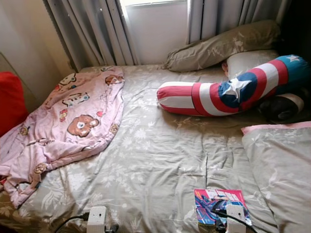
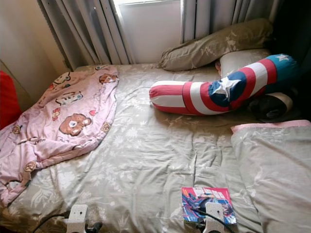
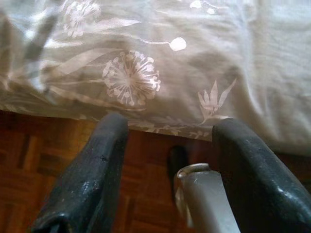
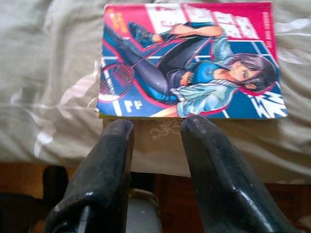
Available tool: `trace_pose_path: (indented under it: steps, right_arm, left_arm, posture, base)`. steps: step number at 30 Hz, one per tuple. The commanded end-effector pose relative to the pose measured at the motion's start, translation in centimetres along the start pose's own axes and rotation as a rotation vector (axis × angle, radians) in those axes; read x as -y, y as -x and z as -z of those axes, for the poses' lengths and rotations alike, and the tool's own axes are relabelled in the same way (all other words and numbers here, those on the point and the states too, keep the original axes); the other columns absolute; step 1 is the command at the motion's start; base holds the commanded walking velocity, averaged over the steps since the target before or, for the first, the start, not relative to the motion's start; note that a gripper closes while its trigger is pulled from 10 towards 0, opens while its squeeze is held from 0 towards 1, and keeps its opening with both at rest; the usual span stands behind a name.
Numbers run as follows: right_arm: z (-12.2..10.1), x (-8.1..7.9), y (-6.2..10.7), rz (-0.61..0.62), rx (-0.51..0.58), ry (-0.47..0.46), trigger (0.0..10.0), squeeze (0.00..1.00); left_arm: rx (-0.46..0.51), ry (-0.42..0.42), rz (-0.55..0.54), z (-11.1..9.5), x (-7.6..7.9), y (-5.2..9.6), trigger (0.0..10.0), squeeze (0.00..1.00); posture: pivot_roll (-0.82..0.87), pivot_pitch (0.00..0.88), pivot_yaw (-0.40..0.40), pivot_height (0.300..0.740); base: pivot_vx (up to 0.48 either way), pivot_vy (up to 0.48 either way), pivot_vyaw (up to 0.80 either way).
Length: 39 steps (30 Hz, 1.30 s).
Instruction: Clean up the room
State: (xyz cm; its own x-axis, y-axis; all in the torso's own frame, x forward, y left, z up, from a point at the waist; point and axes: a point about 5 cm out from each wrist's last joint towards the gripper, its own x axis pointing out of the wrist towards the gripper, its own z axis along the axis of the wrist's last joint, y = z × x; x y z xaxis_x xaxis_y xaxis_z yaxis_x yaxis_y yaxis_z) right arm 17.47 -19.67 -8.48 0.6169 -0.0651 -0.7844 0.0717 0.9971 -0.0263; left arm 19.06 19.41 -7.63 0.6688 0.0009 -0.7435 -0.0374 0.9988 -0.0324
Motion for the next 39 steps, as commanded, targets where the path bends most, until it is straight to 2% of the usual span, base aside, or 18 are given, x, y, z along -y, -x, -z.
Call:
trace_pose_path:
  steps: [1,3,7,13,18,22,29,34,39]
  right_arm:
    - [0.6,0.0,0.1,-0.008,-0.022,0.01,10.0,0.0]
    - [0.8,0.5,0.2,-0.004,-0.03,0.013,10.0,0.0]
    - [0.8,0.8,0.2,0.015,-0.029,-0.035,10.0,0.0]
    - [0.9,1.1,0.3,0.024,-0.033,-0.037,10.0,0.0]
    - [1.0,1.2,0.3,0.026,-0.039,-0.037,10.0,0.0]
    - [1.4,2.0,0.5,0.04,-0.045,-0.078,10.0,0.0]
    - [1.5,2.7,0.7,0.036,-0.052,-0.017,10.0,0.0]
    - [1.5,2.6,0.6,0.038,-0.052,-0.043,10.0,0.0]
    - [1.3,1.7,0.5,0.039,-0.053,-0.067,10.0,0.0]
  left_arm:
    - [-0.043,0.014,-0.02,1.1,-0.4,0.3,10.0,0.0]
    - [-0.064,-0.017,0.001,1.6,0.2,0.3,10.0,0.0]
    - [-0.06,-0.005,0.0,1.6,0.4,0.3,10.0,0.0]
    - [-0.059,-0.024,0.01,1.5,0.6,0.2,10.0,0.0]
    - [-0.053,-0.002,0.003,1.4,0.7,0.2,10.0,0.0]
    - [-0.056,0.02,-0.006,1.6,0.6,0.3,10.0,0.0]
    - [-0.055,0.019,-0.01,1.7,0.3,0.4,10.0,0.0]
    - [-0.054,0.019,-0.01,1.6,0.1,0.4,10.0,0.0]
    - [-0.054,0.022,-0.015,1.8,-0.6,0.6,10.0,0.0]
  posture:
    - [-0.02,0.0,0.073,0.74]
    - [-0.02,0.0,0.071,0.74]
    - [-0.03,0.0,0.075,0.74]
    - [-0.03,0.0,0.067,0.74]
    - [-0.02,0.0,0.056,0.74]
    - [-0.02,0.0,0.054,0.74]
    - [-0.02,0.0,0.056,0.74]
    - [-0.02,0.0,0.059,0.74]
    - [-0.02,0.0,0.061,0.74]
  base:
    - [0.0,0.0,0.8]
    - [0.0,0.0,0.0]
    - [0.0,0.0,0.0]
    - [0.0,0.0,0.0]
    - [0.0,0.05,0.0]
    - [0.0,0.253,0.0]
    - [0.0,0.258,0.23]
    - [0.0,0.256,0.67]
    - [0.0,0.261,0.0]
